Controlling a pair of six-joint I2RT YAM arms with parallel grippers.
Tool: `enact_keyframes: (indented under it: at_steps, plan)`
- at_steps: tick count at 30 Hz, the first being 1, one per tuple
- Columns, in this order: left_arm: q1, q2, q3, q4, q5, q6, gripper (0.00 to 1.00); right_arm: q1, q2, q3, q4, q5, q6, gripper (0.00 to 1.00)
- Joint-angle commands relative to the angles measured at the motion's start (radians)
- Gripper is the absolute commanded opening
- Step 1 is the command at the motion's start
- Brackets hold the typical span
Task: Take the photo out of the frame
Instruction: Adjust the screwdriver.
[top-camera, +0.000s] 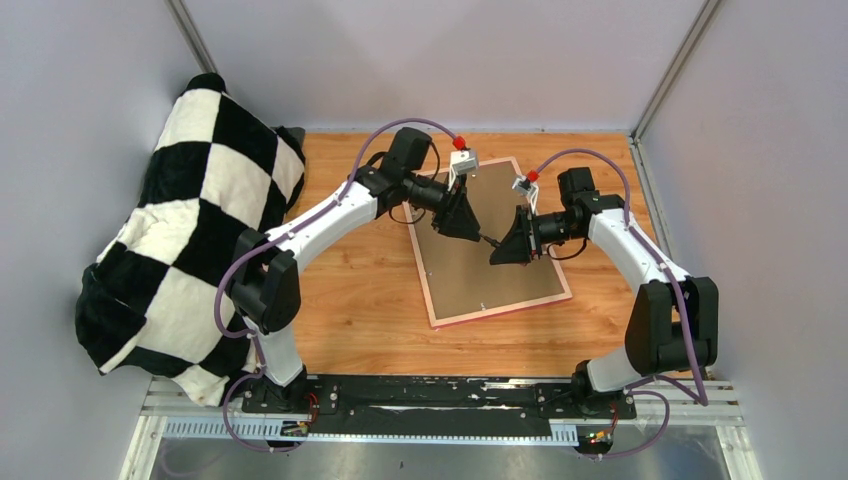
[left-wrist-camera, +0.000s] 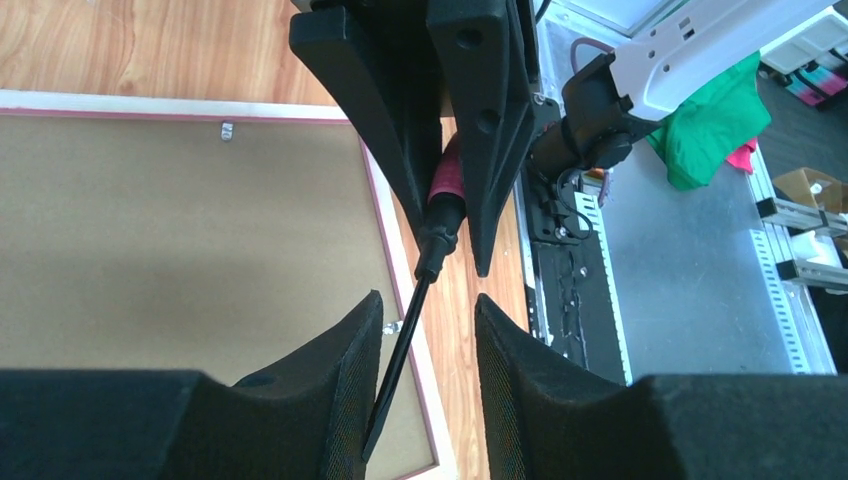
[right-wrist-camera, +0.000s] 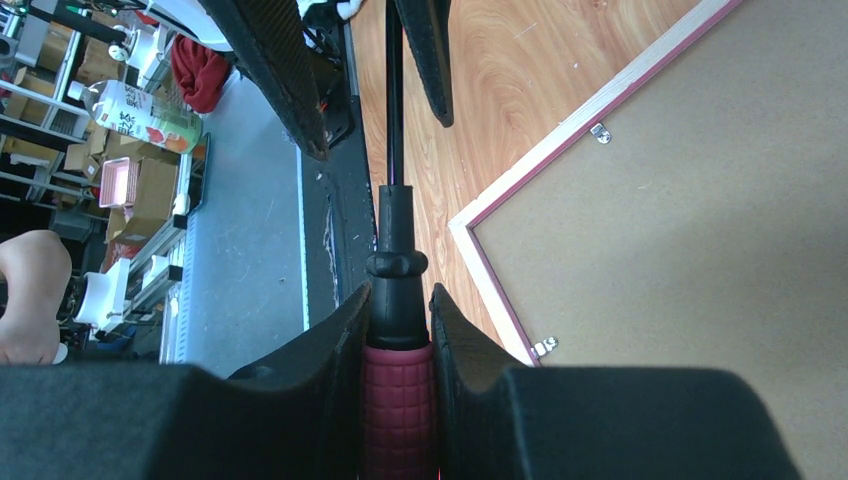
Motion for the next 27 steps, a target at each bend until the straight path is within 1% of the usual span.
enact_keyframes:
  at_steps: [1, 5, 8, 9, 13, 15, 16, 17, 18, 20, 21, 23, 25, 26, 27]
  plan:
    - [-0.015, -0.013, 0.007, -0.042, 0.031, 0.043, 0.40, 0.014, -0.002, 0.035, -0.021, -0.015, -0.025, 0.00]
    - [-0.015, -0.012, 0.006, -0.057, 0.030, 0.057, 0.41, 0.014, -0.002, 0.035, -0.027, -0.019, -0.032, 0.00]
    - [-0.017, -0.009, 0.005, -0.063, 0.035, 0.062, 0.37, 0.014, -0.005, 0.035, -0.030, -0.023, -0.038, 0.00]
    - [-0.017, -0.010, 0.004, -0.063, 0.039, 0.062, 0.35, 0.014, -0.005, 0.034, -0.031, -0.024, -0.040, 0.00]
    - [-0.019, -0.013, 0.004, -0.053, 0.044, 0.055, 0.18, 0.014, -0.002, 0.034, -0.033, -0.022, -0.044, 0.00]
    - [-0.018, -0.012, 0.003, -0.046, 0.051, 0.047, 0.04, 0.014, 0.001, 0.034, -0.034, -0.017, -0.046, 0.00]
    - [-0.018, -0.013, 0.003, -0.042, 0.054, 0.043, 0.00, 0.014, 0.003, 0.034, -0.034, -0.016, -0.047, 0.00]
    - [-0.018, -0.013, 0.001, -0.036, 0.060, 0.039, 0.00, 0.014, 0.005, 0.036, -0.034, -0.014, -0.047, 0.00]
    - [-0.018, -0.015, -0.001, -0.028, 0.062, 0.035, 0.00, 0.014, 0.008, 0.039, -0.034, -0.009, -0.045, 0.05]
    - [-0.016, -0.021, -0.016, 0.018, 0.067, 0.000, 0.00, 0.014, 0.012, 0.047, -0.035, -0.001, -0.039, 0.22]
    - [-0.012, -0.027, -0.029, 0.057, 0.070, -0.037, 0.00, 0.013, 0.011, 0.049, -0.035, 0.000, -0.039, 0.26]
    - [0.001, -0.035, -0.067, 0.187, 0.080, -0.166, 0.00, 0.012, 0.000, 0.048, -0.034, -0.002, -0.042, 0.30]
    - [0.019, -0.042, -0.117, 0.342, 0.088, -0.296, 0.00, 0.011, -0.013, 0.045, -0.034, -0.012, -0.046, 0.40]
    - [0.028, -0.042, -0.127, 0.388, 0.088, -0.316, 0.00, 0.009, -0.018, 0.045, -0.034, -0.019, -0.051, 0.45]
    - [0.033, -0.041, -0.124, 0.390, 0.088, -0.320, 0.00, 0.005, -0.022, 0.045, -0.034, -0.029, -0.052, 0.48]
